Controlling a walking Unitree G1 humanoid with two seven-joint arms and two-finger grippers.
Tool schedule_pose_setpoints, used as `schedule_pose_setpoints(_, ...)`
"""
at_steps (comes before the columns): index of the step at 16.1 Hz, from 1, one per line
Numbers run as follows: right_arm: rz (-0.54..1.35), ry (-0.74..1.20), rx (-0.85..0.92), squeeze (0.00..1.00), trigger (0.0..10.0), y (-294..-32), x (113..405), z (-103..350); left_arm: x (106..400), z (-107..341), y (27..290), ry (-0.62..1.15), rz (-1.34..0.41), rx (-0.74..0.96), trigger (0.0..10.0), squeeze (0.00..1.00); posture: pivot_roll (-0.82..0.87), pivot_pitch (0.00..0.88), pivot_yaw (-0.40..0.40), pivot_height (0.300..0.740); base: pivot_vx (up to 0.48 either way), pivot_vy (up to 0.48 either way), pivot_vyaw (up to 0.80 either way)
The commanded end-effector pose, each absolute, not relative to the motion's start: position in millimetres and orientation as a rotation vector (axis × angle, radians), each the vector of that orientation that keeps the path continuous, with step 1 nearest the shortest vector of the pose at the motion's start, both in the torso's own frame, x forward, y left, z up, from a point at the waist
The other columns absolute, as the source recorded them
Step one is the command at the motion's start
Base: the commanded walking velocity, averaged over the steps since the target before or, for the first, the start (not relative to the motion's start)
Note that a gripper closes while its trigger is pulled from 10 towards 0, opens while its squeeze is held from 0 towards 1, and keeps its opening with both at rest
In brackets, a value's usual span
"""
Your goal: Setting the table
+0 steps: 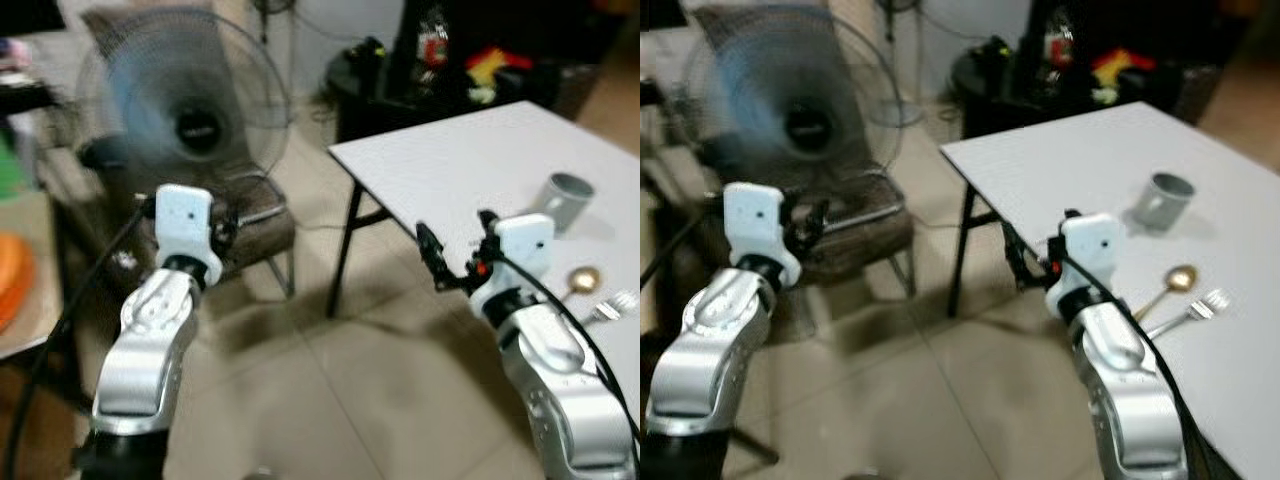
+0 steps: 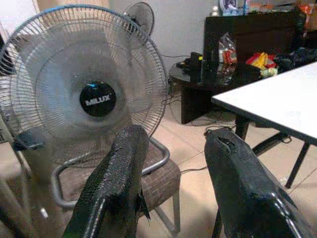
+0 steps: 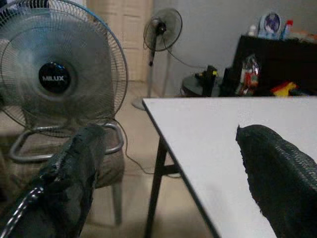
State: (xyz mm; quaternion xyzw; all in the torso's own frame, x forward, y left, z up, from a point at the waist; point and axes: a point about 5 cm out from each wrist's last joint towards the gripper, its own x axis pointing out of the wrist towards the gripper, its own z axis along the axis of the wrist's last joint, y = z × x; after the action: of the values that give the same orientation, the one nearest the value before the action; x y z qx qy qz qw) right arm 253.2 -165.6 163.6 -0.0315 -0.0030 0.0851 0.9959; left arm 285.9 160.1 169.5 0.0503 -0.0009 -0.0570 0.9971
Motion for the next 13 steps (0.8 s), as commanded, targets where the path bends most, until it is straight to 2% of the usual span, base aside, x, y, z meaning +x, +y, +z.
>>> schedule_pose_setpoints(1, 0.178, -0.012, -0.050, 0.00, 10.0, -163.2, 253.2, 165.4, 287.2, 173.4, 161.7, -0.012, -0.116, 0.113, 10.0, 0.00, 0.04, 0.000, -0.016, 0.740, 0.000, 0.349, 0.00)
schedule_pose_setpoints(4, 0.151, -0.010, -0.093, 0.00, 10.0, -158.9, 252.7, 159.9, 289.4, 175.3, 167.0, -0.002, -0.130, 0.145, 10.0, 0.00, 0.05, 0.000, 0.014, 0.740, 0.000, 0.350, 0.00)
schedule_pose_setpoints(9, 0.224, -0.021, 0.043, 0.00, 10.0, -144.6, 249.7, 151.2, 290.0, 180.9, 174.9, -0.009, -0.124, 0.183, 10.0, 0.00, 0.09, 0.000, 0.016, 0.740, 0.000, 0.351, 0.00)
schedule_pose_setpoints(13, 0.222, 0.010, 0.059, 0.00, 10.0, -144.0, 250.5, 145.8, 292.0, 180.9, 172.6, -0.010, -0.130, 0.187, 10.0, 0.00, 0.09, 0.000, 0.017, 0.740, 0.000, 0.352, 0.00)
